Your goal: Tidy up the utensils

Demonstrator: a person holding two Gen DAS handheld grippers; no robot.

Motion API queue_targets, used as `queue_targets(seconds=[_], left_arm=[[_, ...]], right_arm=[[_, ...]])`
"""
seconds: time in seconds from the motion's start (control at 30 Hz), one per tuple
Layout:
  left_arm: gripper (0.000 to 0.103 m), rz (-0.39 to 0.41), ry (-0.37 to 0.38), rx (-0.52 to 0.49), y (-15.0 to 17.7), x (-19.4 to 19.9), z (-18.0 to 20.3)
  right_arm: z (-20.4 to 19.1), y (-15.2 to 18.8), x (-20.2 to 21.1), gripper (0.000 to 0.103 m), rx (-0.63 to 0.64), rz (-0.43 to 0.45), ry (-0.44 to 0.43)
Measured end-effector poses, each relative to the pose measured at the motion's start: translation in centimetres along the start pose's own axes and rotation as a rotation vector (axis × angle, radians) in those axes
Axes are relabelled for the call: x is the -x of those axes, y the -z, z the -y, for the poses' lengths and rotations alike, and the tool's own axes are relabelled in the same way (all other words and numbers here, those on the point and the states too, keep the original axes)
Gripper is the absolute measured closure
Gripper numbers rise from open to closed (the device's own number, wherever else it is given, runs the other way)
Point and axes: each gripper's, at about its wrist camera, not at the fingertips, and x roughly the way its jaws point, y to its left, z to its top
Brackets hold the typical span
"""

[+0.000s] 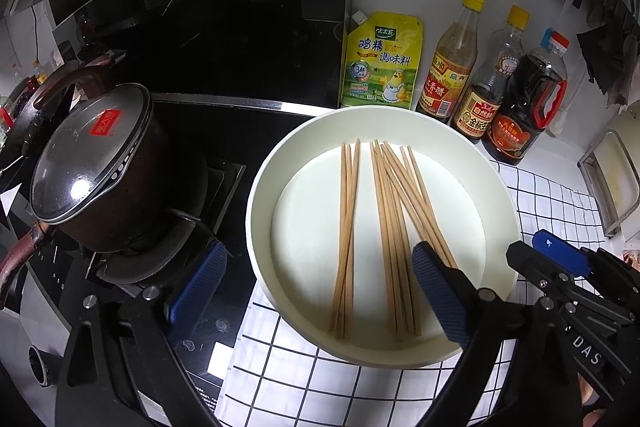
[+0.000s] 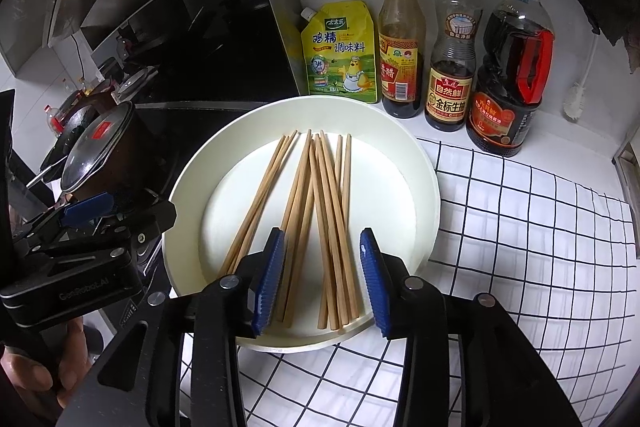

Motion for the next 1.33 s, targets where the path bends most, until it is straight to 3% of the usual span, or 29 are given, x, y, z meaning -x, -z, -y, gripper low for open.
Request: queue_targets(seconds=[1.1, 1.33], left_arm=[[0.007, -0.017, -0.018, 0.000, -0.06, -0.40, 0.13], [0.007, -0.027, -0.019, 0.005, -0.06, -0.70, 0.02]], right_arm=[[0.30, 0.32, 0.00, 0.064, -0.009, -0.002, 0.005], [0.52, 0.45, -0.15, 0.060, -0.016, -0.001, 0.007]])
